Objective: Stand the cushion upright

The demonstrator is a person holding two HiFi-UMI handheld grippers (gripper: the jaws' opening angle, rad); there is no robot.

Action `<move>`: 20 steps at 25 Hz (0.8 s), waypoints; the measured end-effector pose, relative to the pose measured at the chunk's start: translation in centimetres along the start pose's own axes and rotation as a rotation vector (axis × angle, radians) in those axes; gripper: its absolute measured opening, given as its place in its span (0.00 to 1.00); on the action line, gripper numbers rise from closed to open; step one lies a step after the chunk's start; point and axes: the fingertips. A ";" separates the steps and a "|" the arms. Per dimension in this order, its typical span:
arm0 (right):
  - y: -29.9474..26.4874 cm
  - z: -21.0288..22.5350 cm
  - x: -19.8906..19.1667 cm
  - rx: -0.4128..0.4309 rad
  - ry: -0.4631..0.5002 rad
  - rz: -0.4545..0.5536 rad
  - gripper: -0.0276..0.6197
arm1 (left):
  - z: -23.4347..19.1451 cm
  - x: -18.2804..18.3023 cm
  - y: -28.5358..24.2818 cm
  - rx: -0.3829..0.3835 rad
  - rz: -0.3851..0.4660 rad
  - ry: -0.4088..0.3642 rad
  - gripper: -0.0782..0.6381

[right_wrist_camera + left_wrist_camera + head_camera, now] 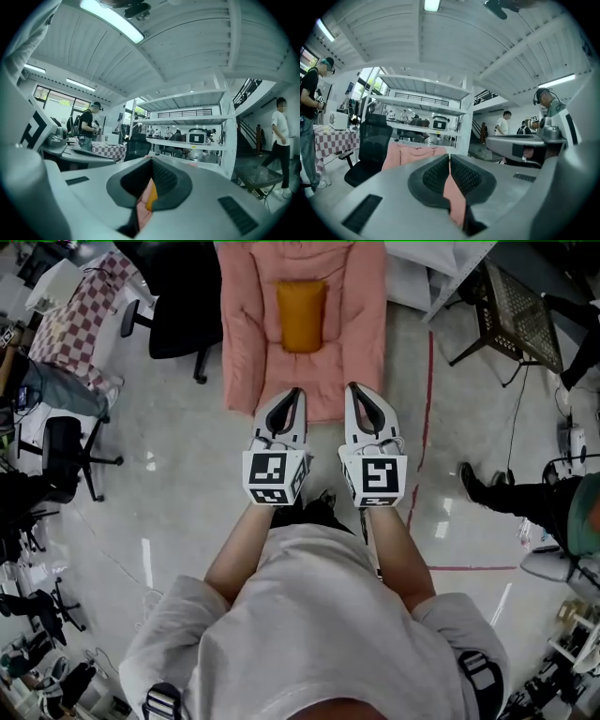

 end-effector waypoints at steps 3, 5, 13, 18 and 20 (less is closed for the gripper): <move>1.3 -0.4 1.4 0.009 0.002 0.018 0.05 | 0.9 0.7 0.9 -0.005 0.010 -0.004 0.14; 1.9 -0.3 1.8 -0.002 -0.001 0.023 0.05 | 1.5 1.1 1.1 -0.015 0.015 -0.015 0.14; 1.9 -0.9 2.1 -0.024 0.011 0.002 0.05 | 0.9 2.2 2.3 -0.034 0.023 -0.063 0.14; 1.0 -1.9 3.5 -0.055 0.028 0.010 0.05 | -0.6 3.7 2.7 -0.068 0.039 -0.075 0.14; 0.8 -2.1 4.0 -0.066 0.024 0.012 0.05 | -1.0 4.3 2.7 -0.073 0.047 -0.077 0.14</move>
Point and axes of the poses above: the fingertips, and each gripper's own axes: y backward along the fingers, z to its right, x out of its top, and after that the axes turned 9 degrees about y, right-handed
